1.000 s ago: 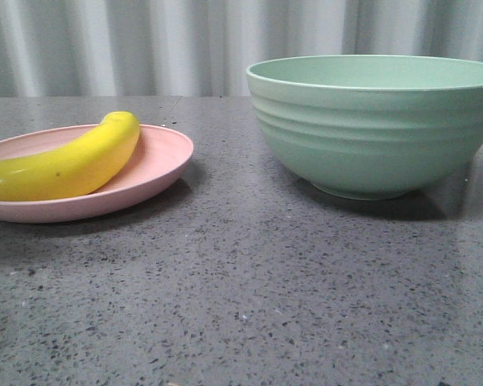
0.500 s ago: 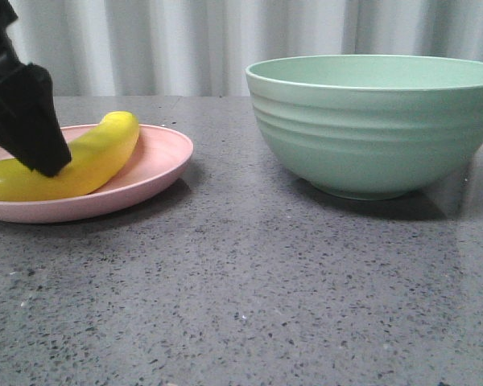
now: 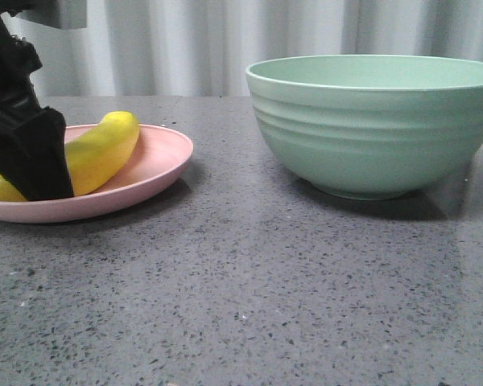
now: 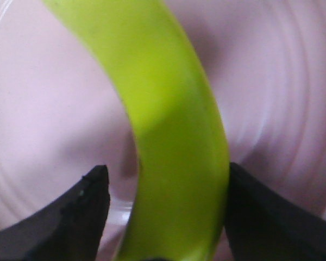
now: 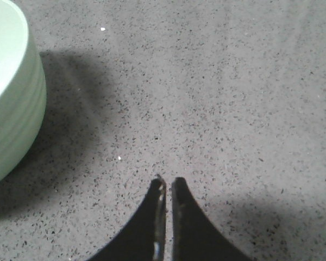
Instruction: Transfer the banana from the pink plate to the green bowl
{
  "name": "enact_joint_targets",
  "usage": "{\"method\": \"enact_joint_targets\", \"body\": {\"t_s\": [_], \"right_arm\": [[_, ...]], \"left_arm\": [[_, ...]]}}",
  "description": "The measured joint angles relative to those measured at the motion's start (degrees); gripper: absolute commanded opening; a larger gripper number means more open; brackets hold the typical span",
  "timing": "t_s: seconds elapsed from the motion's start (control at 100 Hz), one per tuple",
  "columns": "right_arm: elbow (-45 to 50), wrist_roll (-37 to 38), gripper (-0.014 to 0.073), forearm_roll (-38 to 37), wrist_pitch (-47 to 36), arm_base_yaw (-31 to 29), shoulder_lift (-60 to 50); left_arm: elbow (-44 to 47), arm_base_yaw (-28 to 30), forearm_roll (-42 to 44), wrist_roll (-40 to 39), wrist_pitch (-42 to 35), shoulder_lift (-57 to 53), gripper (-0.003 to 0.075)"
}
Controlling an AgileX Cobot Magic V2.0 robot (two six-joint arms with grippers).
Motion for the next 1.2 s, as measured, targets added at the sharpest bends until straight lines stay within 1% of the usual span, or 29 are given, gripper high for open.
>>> {"method": "enact_joint_targets", "body": {"t_s": [0.12,0.19,0.23,0.35,0.48,0.6,0.67,0.73,0.79,0.84,0.91,0.96,1.05,1.2], "right_arm": [[-1.30,-0.10,-0.0064,0.00,1.89,1.31,0.00],[-2.72,-0.47,-0.0064,0.00,3.32,2.48,0.00],[-3.70,-0.60,-0.0064,0.00,4.21,3.11,0.00],[-6.91,-0.83,-0.0064,0.00,7.98,5.67,0.19],[-11.10,-0.95,-0.0063,0.05,13.03,9.71,1.73],[-15.31,-0.95,-0.0042,0.95,15.63,14.57,4.27],[-17.88,-0.95,0.0024,2.02,15.95,17.74,6.58],[-20.28,-1.06,0.0121,2.63,15.95,20.44,9.21],[-22.75,-1.06,0.0235,3.08,15.95,22.64,11.91],[-24.75,-1.06,0.0312,3.73,15.95,24.61,14.56],[-27.77,-1.06,0.0381,4.69,15.95,26.73,18.71],[-29.93,-1.06,0.0395,5.61,15.72,27.91,22.36],[-34.12,-1.06,0.0395,8.07,15.62,29.31,27.86],[-40.74,-1.06,0.0395,14.44,15.74,30.19,36.71]], "left_arm": [[-0.04,0.00,0.00,0.13,0.00,0.00,0.0111],[-0.13,0.00,0.00,0.13,-0.12,0.00,0.0017],[-0.13,0.00,0.00,0.13,-0.12,0.00,-0.0022],[-0.13,0.00,0.00,0.13,-0.12,0.00,-0.0020],[-0.75,0.00,-0.38,0.23,0.33,0.00,-0.0020],[-3.57,0.00,-3.53,3.08,2.06,-0.12,-0.0020],[-5.14,0.00,-6.83,5.42,2.45,-0.83,-0.0020],[-6.34,-0.37,-9.10,6.78,2.69,-1.51,-0.0020],[-7.40,-1.22,-9.91,7.41,3.34,-2.40,-0.0020],[-7.97,-2.17,-10.30,7.79,3.94,-3.10,-0.0020],[-8.50,-3.91,-10.52,8.19,4.35,-4.02,-0.0020],[-8.77,-5.34,-10.66,8.62,4.60,-4.58,-0.0020],[-9.13,-8.19,-10.87,8.87,4.82,-5.27,-0.0020],[-9.22,-13.24,-11.11,9.00,4.82,-5.65,-0.0020]]}}
